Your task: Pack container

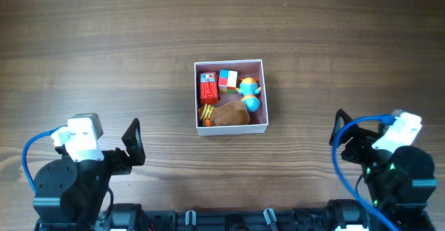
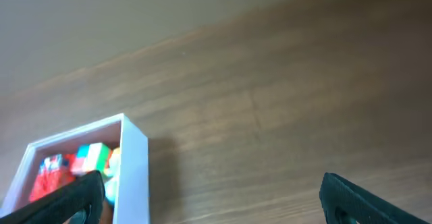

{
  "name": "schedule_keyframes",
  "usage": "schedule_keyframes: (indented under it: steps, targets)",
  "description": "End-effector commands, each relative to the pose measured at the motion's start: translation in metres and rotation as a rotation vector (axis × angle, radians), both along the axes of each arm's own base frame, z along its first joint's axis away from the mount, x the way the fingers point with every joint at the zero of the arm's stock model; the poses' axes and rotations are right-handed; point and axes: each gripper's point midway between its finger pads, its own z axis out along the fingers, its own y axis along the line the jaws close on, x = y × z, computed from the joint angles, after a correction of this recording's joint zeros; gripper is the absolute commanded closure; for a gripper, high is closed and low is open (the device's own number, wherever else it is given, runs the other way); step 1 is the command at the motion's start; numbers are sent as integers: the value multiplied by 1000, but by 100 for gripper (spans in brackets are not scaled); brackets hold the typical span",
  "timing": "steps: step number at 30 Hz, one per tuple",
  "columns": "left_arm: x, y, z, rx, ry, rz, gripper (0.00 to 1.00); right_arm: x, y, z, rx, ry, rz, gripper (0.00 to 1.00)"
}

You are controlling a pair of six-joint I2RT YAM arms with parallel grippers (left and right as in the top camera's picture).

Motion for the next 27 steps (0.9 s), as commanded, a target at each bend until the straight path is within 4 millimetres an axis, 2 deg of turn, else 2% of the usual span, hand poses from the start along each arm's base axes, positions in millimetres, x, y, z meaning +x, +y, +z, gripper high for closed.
schedule_keyframes:
  steps: [1,3,6,11,15,17,19,27]
  targets:
    - [-1,-4,-2,12,-1,-29,0,-8,17,-16,-101,-100,147,0]
    - [-1,-4,-2,12,-1,-29,0,-6,23,-21,-94,-210,174,0]
    - [-1,-4,-2,12,-1,-28,0,11,29,-14,-104,-398,203,0]
    - [-1,-4,-2,12,-1,-28,0,33,34,-19,-130,-639,216,0]
    - [-1,-4,-2,12,-1,-29,0,36,30,-28,-194,-625,196,0]
    - [-1,-4,-2,12,-1,-28,0,39,30,-44,-190,-561,202,0]
    - [-1,-4,-2,12,-1,-29,0,40,30,-70,-114,-450,197,0]
    - [-1,-4,-2,12,-1,-28,0,40,30,-69,-80,-454,193,0]
